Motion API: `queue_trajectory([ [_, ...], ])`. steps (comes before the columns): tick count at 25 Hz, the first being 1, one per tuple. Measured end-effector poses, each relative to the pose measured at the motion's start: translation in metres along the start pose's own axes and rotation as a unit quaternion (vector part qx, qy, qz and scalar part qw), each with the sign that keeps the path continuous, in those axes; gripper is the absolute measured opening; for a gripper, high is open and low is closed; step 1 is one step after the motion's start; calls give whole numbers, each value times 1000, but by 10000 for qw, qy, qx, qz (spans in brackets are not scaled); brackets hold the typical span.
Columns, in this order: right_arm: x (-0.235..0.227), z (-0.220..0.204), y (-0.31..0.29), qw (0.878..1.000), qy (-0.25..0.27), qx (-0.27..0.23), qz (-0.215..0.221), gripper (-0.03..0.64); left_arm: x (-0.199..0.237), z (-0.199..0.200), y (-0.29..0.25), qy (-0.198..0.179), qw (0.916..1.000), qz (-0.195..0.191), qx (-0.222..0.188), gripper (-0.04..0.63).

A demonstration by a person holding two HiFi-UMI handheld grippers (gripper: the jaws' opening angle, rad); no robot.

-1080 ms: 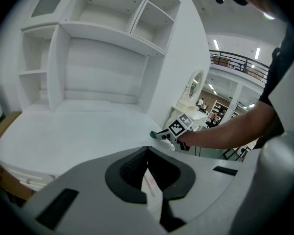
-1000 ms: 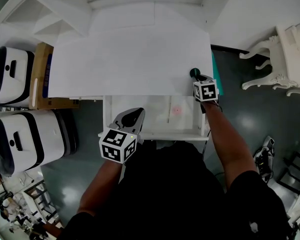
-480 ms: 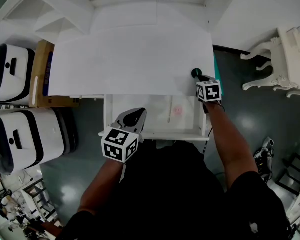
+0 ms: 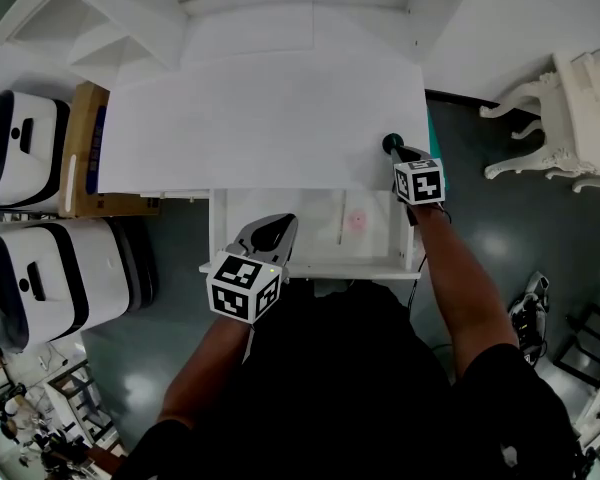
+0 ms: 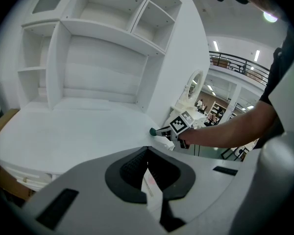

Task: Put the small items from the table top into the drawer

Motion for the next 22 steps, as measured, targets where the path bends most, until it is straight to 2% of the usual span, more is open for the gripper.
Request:
queue_trajectory([
  [11, 11, -4, 31, 9997, -57, -189, 105, 28, -3, -3, -1, -29, 9999, -132, -26, 3],
  [22, 35, -48, 72, 9995, -22, -142, 283, 28, -15, -11, -3, -131, 9994, -302, 56, 3],
])
Point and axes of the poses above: the fingertips, and each gripper's own axes: y backward along the fingers, x to its left, z out of its top, the point moved 8 cm from there along y, backward along the fingers, and after that the axes turned 7 degrees about -z, right-handed, at the moved point
